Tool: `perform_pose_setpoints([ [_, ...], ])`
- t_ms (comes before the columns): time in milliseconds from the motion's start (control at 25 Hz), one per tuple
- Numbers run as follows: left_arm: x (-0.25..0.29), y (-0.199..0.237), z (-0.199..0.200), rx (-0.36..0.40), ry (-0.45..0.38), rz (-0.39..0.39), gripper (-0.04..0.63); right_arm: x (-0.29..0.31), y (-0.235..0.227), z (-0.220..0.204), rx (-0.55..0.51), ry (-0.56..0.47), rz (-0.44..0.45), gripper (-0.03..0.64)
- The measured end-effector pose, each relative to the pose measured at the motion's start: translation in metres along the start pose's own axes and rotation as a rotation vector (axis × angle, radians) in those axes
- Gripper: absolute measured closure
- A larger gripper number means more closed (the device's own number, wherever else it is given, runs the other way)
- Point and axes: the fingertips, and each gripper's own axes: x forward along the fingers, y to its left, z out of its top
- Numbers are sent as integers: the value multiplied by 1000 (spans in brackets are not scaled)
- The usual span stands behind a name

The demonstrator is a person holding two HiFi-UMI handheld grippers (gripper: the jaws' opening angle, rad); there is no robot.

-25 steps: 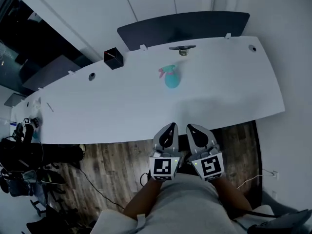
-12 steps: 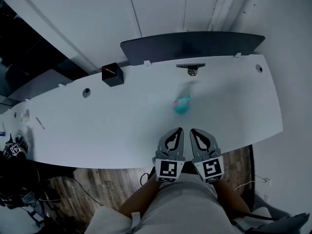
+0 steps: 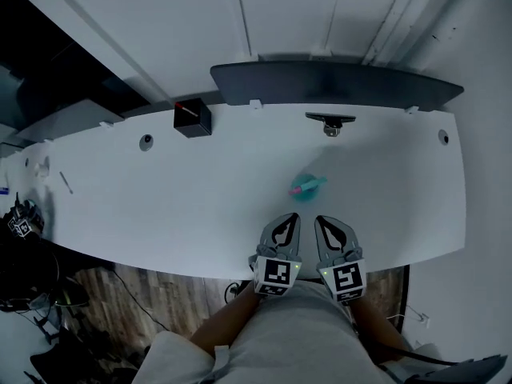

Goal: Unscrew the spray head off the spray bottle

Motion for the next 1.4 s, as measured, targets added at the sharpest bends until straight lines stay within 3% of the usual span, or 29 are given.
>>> perform_pose_setpoints([
  [280, 25, 12, -32, -24, 113, 51, 592, 10, -9, -5, -29, 22, 63, 618],
  [360, 38, 10, -43, -36, 156, 29, 391, 8, -14, -5, -39, 27, 63, 618],
  [400, 45, 11, -47, -42, 168, 19, 340, 7, -17, -6, -48, 30, 60, 618],
  [640, 81, 14, -60, -17, 191, -14, 239, 1, -31, -12, -22, 57, 13, 618],
  [920, 117, 15, -65, 19, 191, -34, 216, -3, -41, -15, -21, 80, -21, 617],
  [1200, 115, 14, -60, 180, 195, -38, 245, 1, -39, -10, 78, 71, 7, 617],
  [1320, 103, 24, -49, 287, 168, 7, 247, 4, -34, -4, 182, 56, 50, 617],
  [1400, 92, 34, -33, 398, 134, 59, 247, 4, -29, 1, 314, 45, 101, 617],
])
